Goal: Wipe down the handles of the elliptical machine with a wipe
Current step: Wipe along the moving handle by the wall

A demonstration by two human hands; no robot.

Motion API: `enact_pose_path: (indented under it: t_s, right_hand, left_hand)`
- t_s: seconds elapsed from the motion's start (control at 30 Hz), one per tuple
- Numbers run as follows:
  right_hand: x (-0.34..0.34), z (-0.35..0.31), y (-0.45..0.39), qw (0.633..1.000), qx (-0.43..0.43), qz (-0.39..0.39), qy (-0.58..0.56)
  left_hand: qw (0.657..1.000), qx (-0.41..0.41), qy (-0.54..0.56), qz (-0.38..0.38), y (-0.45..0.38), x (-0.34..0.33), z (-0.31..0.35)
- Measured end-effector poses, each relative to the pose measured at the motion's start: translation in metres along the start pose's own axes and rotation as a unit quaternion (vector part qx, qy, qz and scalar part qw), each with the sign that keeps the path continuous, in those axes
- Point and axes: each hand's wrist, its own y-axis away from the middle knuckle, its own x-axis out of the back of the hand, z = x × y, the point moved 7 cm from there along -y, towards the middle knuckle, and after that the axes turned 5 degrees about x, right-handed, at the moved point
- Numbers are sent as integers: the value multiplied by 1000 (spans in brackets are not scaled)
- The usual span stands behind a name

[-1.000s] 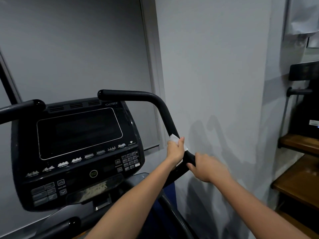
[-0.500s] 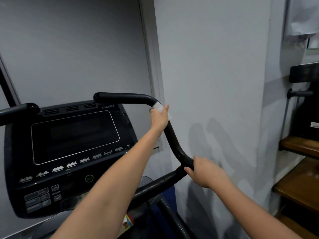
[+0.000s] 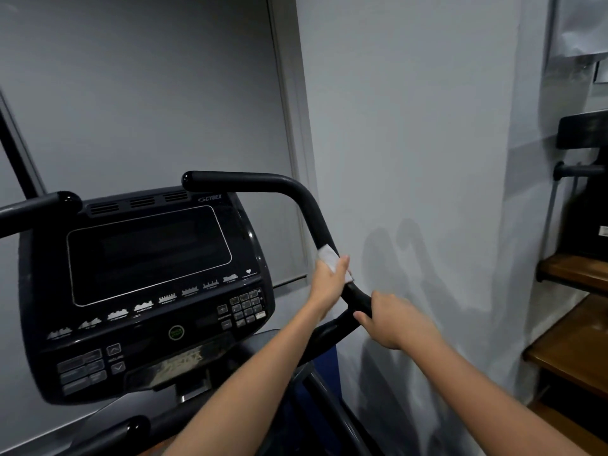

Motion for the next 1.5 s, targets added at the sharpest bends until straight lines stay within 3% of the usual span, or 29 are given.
enact_pose_path:
  t_s: [0.17, 0.27, 0.4, 0.5, 0.7, 0.8, 0.9, 1.0, 1.27, 1.33, 1.5]
  right_hand:
    - [3, -1, 2, 1000, -2, 3, 6]
    - [3, -1, 2, 1000, 0, -6, 2]
    - [4, -2, 3, 1000, 2, -2, 8]
    - [5, -1, 2, 1000, -1, -4, 0]
    - [4, 0, 3, 999, 7, -49, -14]
    - [7, -2, 6, 993, 2, -67, -96]
    - [11, -2, 10, 983, -20, -76, -165]
    - [13, 2, 13, 977, -36, -70, -200]
    - [14, 4, 16, 976, -52, -50, -207]
    - [15, 2, 16, 979, -43, -42, -194]
    - [14, 0, 17, 984, -31, -35, -173]
  left_hand:
    - [998, 41, -8, -54, 9, -8, -2]
    - [997, 67, 33, 21, 0, 5, 18]
    - [991, -5, 53, 124, -17, 36, 75]
    - [990, -24, 45, 135, -24, 44, 90]
    - [997, -10, -70, 24, -7, 29, 52]
    - [991, -36, -117, -46, 11, 19, 44]
    - [982, 3, -152, -112, 28, 14, 31]
    - [964, 39, -220, -146, 32, 19, 9]
    - [875, 5, -426, -231, 55, 12, -25]
    - [845, 13, -488, -219, 60, 10, -35]
    - [788, -76, -596, -134, 79, -1, -35]
